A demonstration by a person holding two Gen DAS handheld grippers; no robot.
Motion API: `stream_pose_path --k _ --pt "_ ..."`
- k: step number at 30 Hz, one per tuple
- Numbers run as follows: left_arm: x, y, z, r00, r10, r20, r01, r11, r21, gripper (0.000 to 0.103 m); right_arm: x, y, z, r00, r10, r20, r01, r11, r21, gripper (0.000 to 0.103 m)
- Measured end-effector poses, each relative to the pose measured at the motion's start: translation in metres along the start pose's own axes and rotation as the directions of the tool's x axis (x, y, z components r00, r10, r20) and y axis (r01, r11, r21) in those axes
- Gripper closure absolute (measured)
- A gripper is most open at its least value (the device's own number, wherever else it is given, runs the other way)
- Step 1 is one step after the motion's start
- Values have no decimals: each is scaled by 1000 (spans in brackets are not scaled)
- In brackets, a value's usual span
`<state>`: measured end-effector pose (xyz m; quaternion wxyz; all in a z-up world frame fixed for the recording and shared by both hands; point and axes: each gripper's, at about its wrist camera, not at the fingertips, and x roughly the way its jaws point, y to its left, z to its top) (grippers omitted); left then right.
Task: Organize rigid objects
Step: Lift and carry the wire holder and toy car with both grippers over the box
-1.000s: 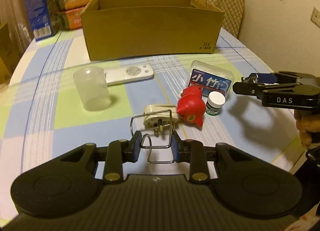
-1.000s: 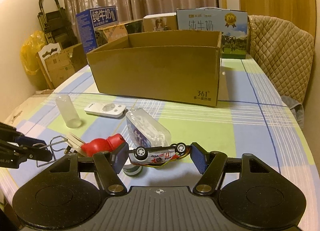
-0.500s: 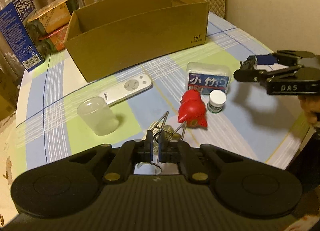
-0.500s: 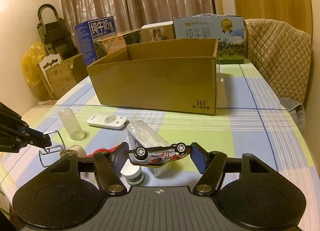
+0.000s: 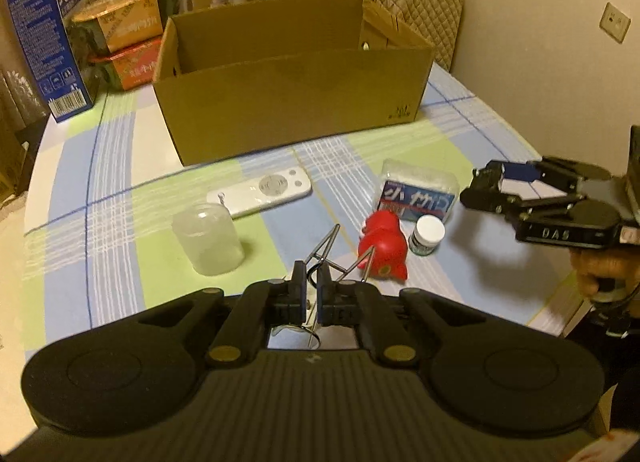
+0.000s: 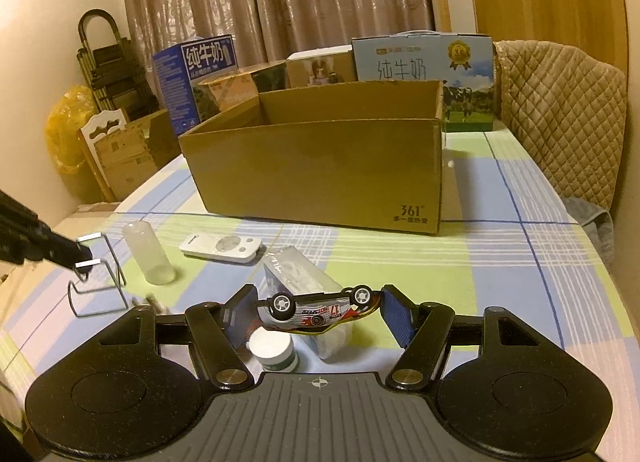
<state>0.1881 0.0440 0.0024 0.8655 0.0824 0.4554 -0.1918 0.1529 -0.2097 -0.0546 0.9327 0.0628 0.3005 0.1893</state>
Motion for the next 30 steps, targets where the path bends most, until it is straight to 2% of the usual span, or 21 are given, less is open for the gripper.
stream_pose_path --k 8,15,22,30 --pt "-13 5 16 999 13 36 -13 1000 9 101 4 11 11 1000 27 -2 -27 1000 -10 39" --pt "-16 9 37 997 12 77 -13 1000 9 101 4 16 38 998 58 -2 -58 998 37 39" --pt "-17 10 70 992 14 127 -14 1000 2 101 4 16 74 998 66 -11 -66 997 27 39" --pt "-10 19 119 979 31 199 -17 997 -75 101 12 -3 136 999 47 -8 -46 996 72 39"
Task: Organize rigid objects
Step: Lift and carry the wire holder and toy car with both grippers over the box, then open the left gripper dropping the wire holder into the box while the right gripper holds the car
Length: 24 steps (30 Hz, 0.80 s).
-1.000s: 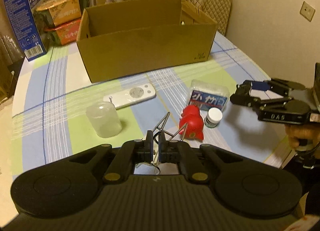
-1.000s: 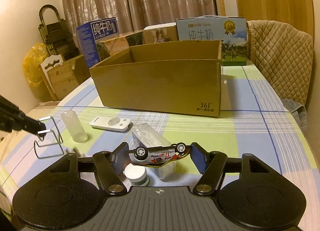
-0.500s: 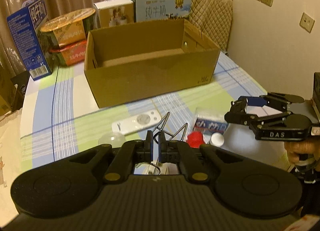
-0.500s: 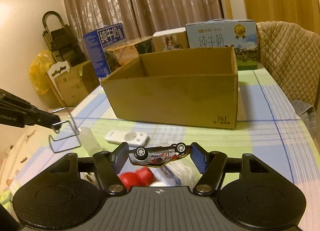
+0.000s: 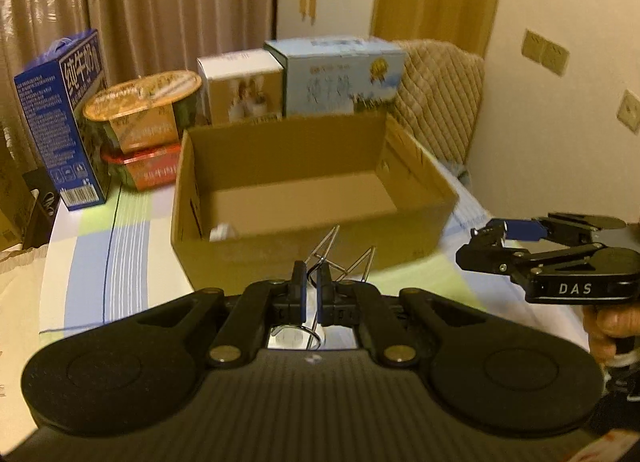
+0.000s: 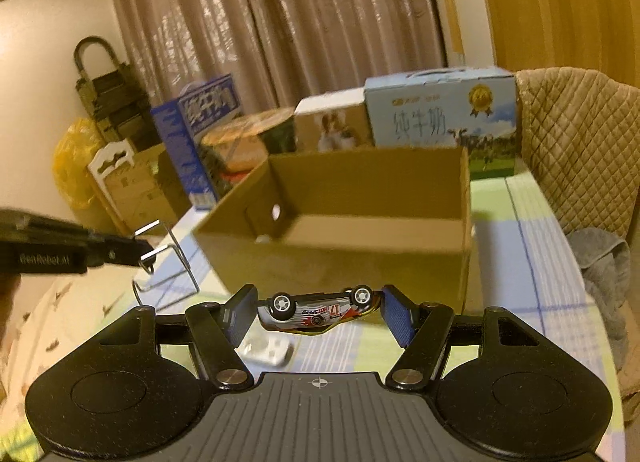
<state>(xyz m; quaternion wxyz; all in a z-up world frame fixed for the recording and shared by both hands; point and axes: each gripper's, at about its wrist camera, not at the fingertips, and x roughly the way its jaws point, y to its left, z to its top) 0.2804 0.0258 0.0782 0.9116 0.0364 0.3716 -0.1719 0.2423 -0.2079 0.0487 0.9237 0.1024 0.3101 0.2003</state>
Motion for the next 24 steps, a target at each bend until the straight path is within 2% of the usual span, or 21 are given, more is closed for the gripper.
stream_pose_path --k 5,12,24 --pt "20 2 29 1000 11 22 -10 999 -37 101 18 -11 38 999 -47 12 47 999 -13 39" --pt "50 8 57 999 42 34 -39 997 -63 101 47 -20 71 994 -104 15 104 993 -51 39" --pt "97 25 66 999 37 3 -36 993 -115 101 87 -34 86 990 -136 -27 135 990 -40 39"
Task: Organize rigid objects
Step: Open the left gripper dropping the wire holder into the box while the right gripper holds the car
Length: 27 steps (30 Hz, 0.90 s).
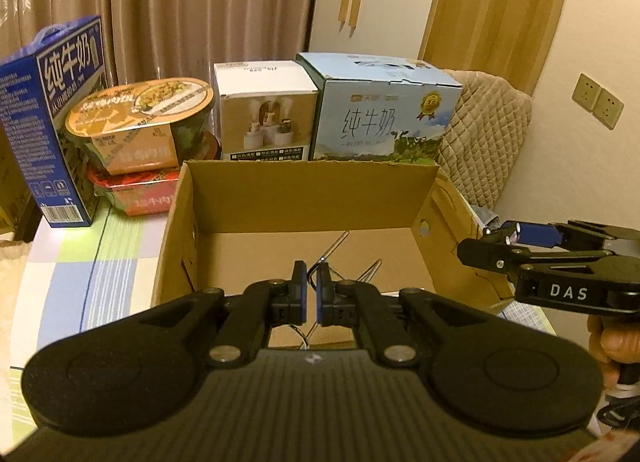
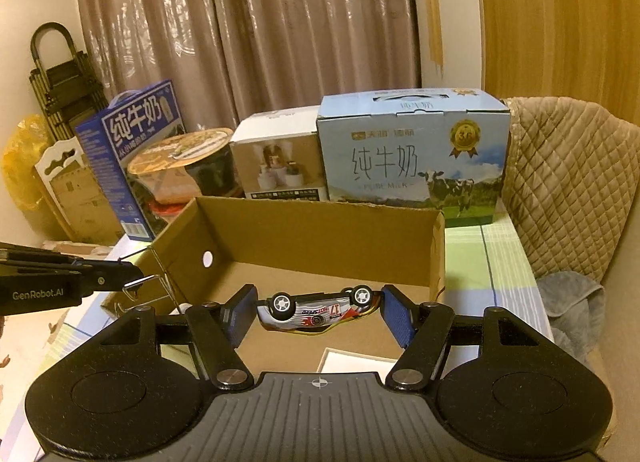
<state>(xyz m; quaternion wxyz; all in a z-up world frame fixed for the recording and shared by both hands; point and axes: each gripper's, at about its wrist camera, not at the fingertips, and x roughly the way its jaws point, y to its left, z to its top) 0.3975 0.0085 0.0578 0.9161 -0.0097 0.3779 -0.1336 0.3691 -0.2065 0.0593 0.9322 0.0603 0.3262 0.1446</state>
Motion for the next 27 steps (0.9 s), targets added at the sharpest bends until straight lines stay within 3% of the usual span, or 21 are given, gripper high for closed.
stream_pose_path --k 11,12,13,14,27 --pt "38 -2 5 1000 -4 16 4 999 -42 100 17 -15 -1 999 -29 -22 30 999 38 39" --pt "40 -1 6 1000 4 23 -2 999 -50 94 18 -17 -2 999 -29 -25 30 999 42 39" --pt "41 -1 7 1000 14 27 -13 998 -63 81 18 -18 -2 999 -28 -27 30 999 46 39" --pt "41 0 7 999 17 33 -15 997 -73 77 19 -19 -3 999 -29 -29 30 998 48 39" --pt "24 15 -4 999 50 12 -50 997 -62 74 16 -18 -3 999 -24 -29 25 998 63 39"
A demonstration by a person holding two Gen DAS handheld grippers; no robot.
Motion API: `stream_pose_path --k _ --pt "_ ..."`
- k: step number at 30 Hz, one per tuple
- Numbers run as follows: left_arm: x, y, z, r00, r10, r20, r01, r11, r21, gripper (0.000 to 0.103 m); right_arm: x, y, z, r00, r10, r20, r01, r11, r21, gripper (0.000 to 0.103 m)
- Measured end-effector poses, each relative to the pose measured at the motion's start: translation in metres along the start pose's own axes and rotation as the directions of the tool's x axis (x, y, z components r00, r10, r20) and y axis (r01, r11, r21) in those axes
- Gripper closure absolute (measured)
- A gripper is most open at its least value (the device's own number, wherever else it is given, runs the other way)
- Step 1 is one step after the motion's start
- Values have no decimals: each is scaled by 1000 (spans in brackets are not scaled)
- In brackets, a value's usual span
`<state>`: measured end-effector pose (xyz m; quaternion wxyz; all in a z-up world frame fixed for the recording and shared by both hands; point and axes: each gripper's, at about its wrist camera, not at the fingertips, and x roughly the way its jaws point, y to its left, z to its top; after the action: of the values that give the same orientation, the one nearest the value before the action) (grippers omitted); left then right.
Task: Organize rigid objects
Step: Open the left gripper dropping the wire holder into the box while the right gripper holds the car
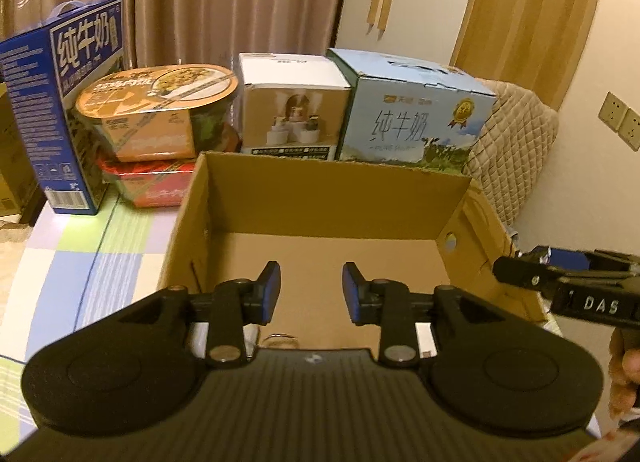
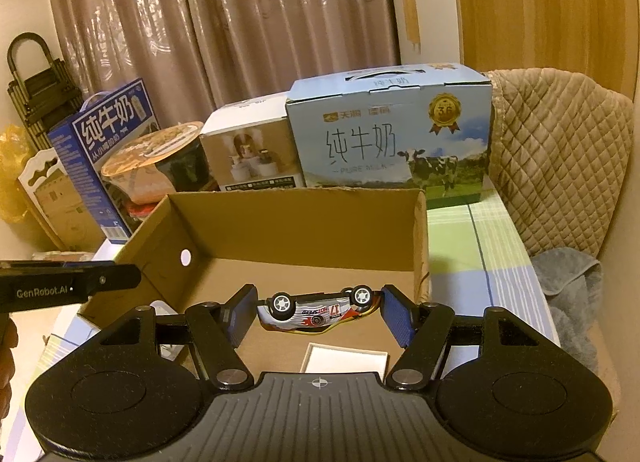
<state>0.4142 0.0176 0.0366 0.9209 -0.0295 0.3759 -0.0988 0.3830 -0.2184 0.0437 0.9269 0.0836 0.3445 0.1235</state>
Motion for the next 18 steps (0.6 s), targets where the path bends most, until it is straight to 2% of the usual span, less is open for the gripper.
stream_pose_path --k 18 --pt "-1 4 -8 1000 -2 -14 2 1000 0 72 9 6 -2 1000 -9 -9 9 1000 -6 39"
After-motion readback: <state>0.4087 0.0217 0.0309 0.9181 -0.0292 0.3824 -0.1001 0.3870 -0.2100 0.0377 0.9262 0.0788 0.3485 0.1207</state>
